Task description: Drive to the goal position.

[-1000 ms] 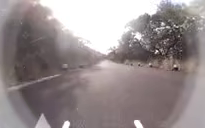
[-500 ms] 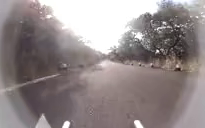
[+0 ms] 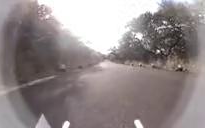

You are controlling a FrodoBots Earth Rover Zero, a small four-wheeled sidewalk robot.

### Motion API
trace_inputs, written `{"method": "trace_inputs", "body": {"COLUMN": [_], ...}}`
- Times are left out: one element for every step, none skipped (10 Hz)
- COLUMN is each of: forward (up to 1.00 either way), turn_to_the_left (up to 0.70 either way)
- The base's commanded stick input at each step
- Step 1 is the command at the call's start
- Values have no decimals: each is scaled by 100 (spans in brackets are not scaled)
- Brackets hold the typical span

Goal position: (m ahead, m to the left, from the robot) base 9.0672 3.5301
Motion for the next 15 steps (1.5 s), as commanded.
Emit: {"method": "trace_inputs", "body": {"forward": [50, 50, 50, 50, 50, 50, 50, 50, 50, 50, 50, 50, 50, 50, 50], "turn_to_the_left": [0, 0, 0, 0, 0, 0, 0, 0, 0, 0, 0, 0, 0, 0, 0]}}
